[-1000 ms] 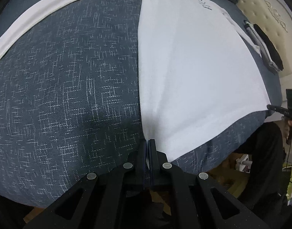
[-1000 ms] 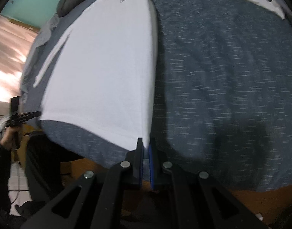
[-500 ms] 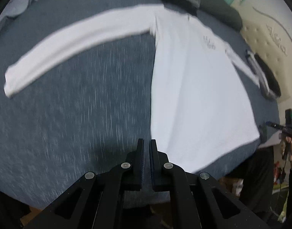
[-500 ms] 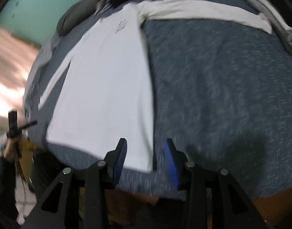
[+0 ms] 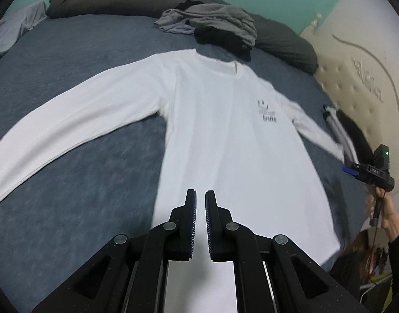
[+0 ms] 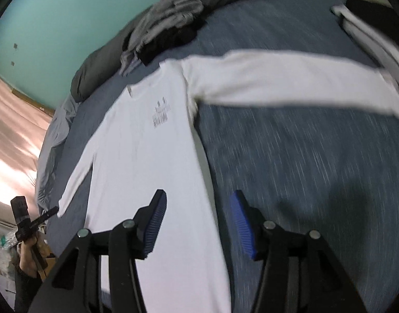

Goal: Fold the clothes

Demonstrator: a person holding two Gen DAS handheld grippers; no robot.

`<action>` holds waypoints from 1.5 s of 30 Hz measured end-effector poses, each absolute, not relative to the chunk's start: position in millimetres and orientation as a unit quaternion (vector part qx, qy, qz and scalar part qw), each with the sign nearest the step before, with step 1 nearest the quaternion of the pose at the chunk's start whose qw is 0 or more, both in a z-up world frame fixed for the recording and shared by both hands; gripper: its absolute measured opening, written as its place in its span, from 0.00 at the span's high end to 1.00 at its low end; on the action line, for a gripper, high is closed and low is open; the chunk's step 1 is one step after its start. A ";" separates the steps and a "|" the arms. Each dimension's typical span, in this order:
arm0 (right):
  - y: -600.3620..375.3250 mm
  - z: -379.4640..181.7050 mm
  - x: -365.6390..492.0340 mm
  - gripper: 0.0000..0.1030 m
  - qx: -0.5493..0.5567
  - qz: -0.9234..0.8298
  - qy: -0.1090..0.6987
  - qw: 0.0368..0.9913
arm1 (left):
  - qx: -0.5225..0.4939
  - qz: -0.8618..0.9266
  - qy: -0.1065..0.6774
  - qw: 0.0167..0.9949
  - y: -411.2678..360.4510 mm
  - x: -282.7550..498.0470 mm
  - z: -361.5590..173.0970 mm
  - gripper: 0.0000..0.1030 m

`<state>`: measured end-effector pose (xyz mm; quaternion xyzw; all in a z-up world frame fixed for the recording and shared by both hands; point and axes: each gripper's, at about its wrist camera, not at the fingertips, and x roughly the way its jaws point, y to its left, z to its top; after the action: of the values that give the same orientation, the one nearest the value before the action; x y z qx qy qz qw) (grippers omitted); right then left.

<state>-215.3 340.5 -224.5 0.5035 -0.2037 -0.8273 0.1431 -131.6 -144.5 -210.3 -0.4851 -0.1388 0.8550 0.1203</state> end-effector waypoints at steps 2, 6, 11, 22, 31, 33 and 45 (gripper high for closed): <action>335.4 -223.9 -245.4 0.49 0.498 -0.833 -0.190 0.147 | -0.480 0.856 -0.150 0.124 -138.1 -149.9 -219.2 0.93; 319.0 -228.8 -311.3 0.49 0.490 -0.845 -0.153 0.148 | -0.469 0.859 -0.162 0.124 -129.1 -181.7 -234.1 0.92; 294.0 -244.4 -385.1 0.46 0.490 -0.854 -0.102 0.145 | -0.454 0.864 -0.180 0.123 -123.8 -206.5 -256.4 0.88; 246.9 -272.7 -509.5 0.45 0.482 -0.866 0.021 0.132 | -0.446 0.870 -0.164 0.129 -115.9 -221.3 -296.7 0.87; 227.9 -309.1 -555.7 0.45 0.486 -0.864 0.068 0.113 | -0.444 0.869 -0.174 0.132 -118.4 -225.1 -304.4 0.86; 225.6 -314.9 -560.8 0.45 0.492 -0.860 0.075 0.111 | -0.447 0.869 -0.167 0.131 -116.2 -225.8 -307.4 0.86; 236.1 -297.0 -555.1 0.97 0.444 -0.884 0.094 0.108 | -0.455 0.864 -0.169 0.135 -113.6 -225.8 -314.5 0.85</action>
<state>-555.1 236.1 -297.0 0.4444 0.0941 -0.8843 0.1080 -225.8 -113.6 -314.5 -0.4549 -0.1688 0.8639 0.1351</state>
